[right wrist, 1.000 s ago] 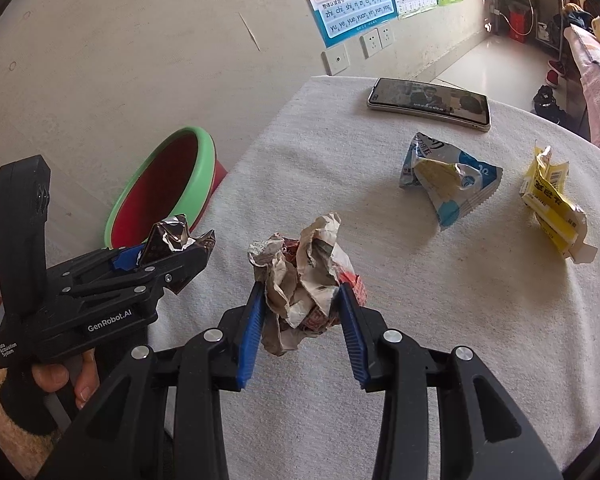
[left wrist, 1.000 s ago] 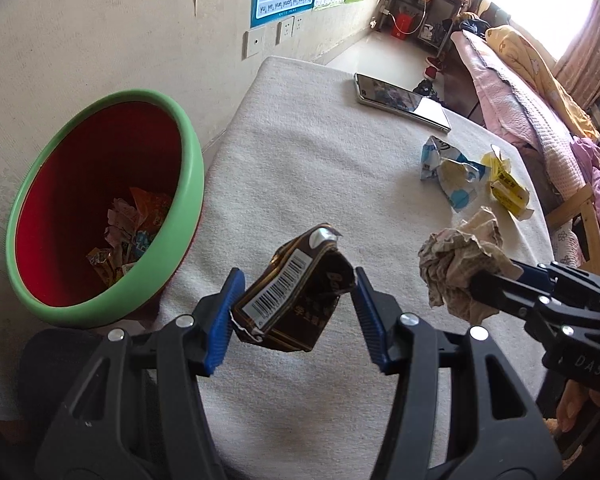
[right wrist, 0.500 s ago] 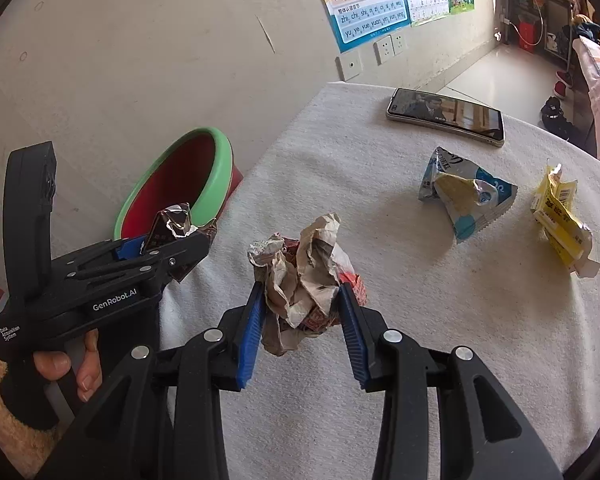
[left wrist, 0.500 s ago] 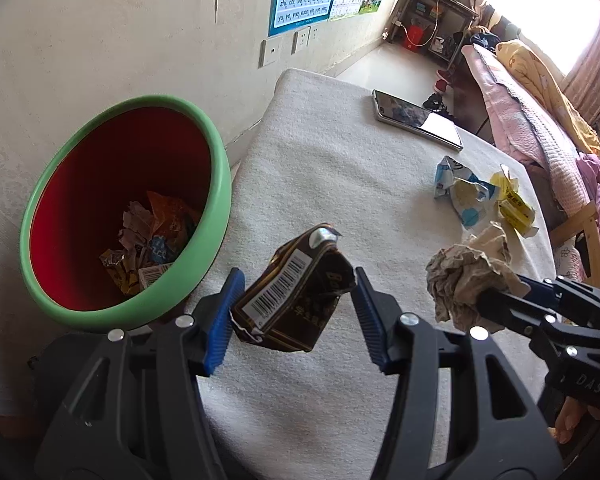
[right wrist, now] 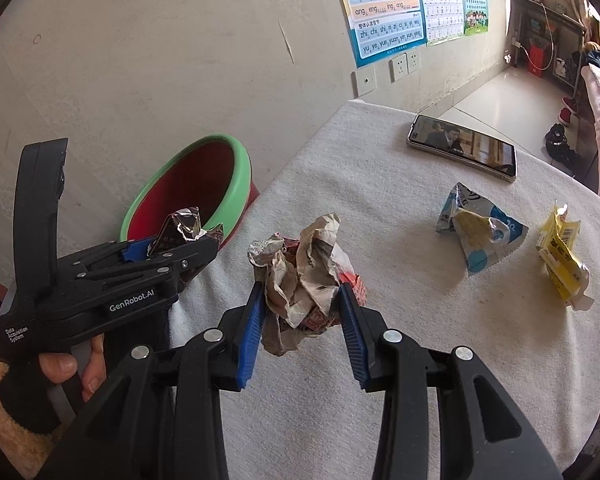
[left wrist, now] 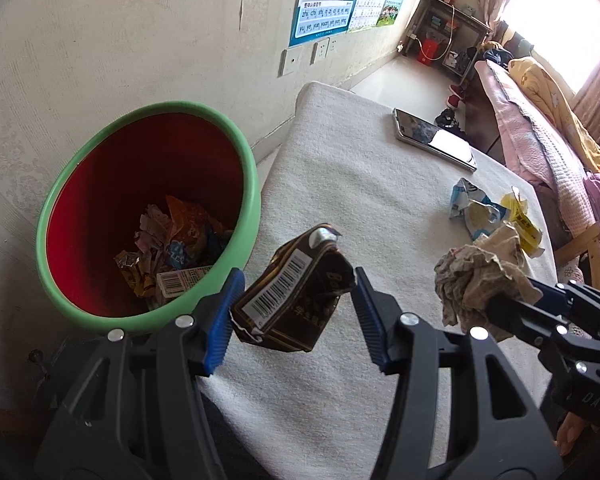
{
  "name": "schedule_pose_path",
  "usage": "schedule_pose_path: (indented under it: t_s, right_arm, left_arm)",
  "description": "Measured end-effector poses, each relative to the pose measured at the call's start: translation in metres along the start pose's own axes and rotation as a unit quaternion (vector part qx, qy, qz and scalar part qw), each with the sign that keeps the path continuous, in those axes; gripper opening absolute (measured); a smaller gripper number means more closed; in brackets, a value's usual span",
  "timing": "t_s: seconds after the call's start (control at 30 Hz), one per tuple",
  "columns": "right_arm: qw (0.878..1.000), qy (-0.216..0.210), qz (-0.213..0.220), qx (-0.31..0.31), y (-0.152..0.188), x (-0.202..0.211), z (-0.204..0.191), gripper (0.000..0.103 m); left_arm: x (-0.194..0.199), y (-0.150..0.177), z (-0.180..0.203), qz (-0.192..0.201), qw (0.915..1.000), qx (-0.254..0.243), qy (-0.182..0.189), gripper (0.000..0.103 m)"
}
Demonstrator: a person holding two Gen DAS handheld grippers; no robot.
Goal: Collect trash
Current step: 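Carry the brown wrapper and paper ball over the green-rimmed bin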
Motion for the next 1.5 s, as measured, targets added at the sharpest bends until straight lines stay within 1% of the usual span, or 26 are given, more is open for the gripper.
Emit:
schedule_pose_path:
  t_s: [0.4, 0.6, 0.77, 0.9, 1.03, 1.1, 1.13, 1.17, 1.2, 1.23, 1.27, 1.37, 1.43, 1.5]
  right_arm:
    - [1.0, -0.003, -0.008, 0.016, -0.008, -0.009, -0.014, 0.037]
    - [0.999, -0.012, -0.011, 0.03, -0.017, -0.017, -0.027, 0.037]
    - [0.998, -0.03, -0.002, 0.052, -0.038, -0.03, -0.046, 0.037]
    - [0.997, -0.057, 0.002, 0.053, -0.064, -0.048, -0.061, 0.037]
    - [0.994, -0.088, 0.004, 0.06, -0.092, -0.066, -0.083, 0.038]
    - [0.993, -0.101, 0.003, 0.068, -0.103, -0.075, -0.096, 0.046]
    - [0.991, -0.11, 0.001, 0.071, -0.106, -0.079, -0.102, 0.048]
    - [0.991, -0.115, 0.001, 0.074, -0.109, -0.083, -0.107, 0.054]
    - [0.99, -0.115, 0.002, 0.077, -0.11, -0.085, -0.111, 0.058]
    - [0.99, -0.116, 0.004, 0.078, -0.111, -0.085, -0.114, 0.059]
    - [0.99, -0.119, 0.005, 0.076, -0.11, -0.085, -0.114, 0.06]
    - [0.99, -0.124, 0.005, 0.06, -0.105, -0.084, -0.104, 0.066]
    - [0.991, -0.122, 0.003, 0.049, -0.101, -0.081, -0.093, 0.067]
    - [0.992, -0.117, 0.006, 0.039, -0.098, -0.074, -0.082, 0.067]
  left_arm:
    - [0.008, -0.012, -0.032, 0.014, 0.9991, 0.037, -0.014, 0.052]
    - [0.012, -0.02, -0.046, 0.03, 0.9981, 0.04, -0.035, 0.052]
    - [0.011, -0.03, -0.075, 0.034, 0.9958, 0.067, -0.053, 0.052]
    - [0.008, -0.038, -0.102, 0.036, 0.9932, 0.085, -0.071, 0.052]
    - [0.004, -0.044, -0.123, 0.034, 0.9905, 0.104, -0.084, 0.052]
    - [0.004, -0.044, -0.131, 0.034, 0.9889, 0.112, -0.092, 0.052]
    - [0.003, -0.043, -0.136, 0.032, 0.9879, 0.116, -0.097, 0.053]
    - [0.003, -0.041, -0.14, 0.03, 0.987, 0.12, -0.103, 0.057]
    - [0.002, -0.04, -0.144, 0.029, 0.9859, 0.124, -0.108, 0.067]
    - [0.003, -0.038, -0.147, 0.031, 0.9851, 0.127, -0.112, 0.072]
    - [0.005, -0.036, -0.148, 0.034, 0.9845, 0.127, -0.116, 0.075]
    - [0.009, -0.032, -0.147, 0.043, 0.9847, 0.12, -0.119, 0.079]
    - [0.01, -0.032, -0.145, 0.045, 0.9848, 0.115, -0.122, 0.082]
    - [0.01, -0.035, -0.142, 0.045, 0.9851, 0.116, -0.119, 0.087]
Point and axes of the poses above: each gripper's, at about its wrist camera, not at the fingertips, and x roughly against the way its jaws point, z to its right, y to its underside, the point moved 2 cm from there along -x, roughly the way its jaws point, and after that the axes turned 3 degrees about -y, right-handed, at the moved point
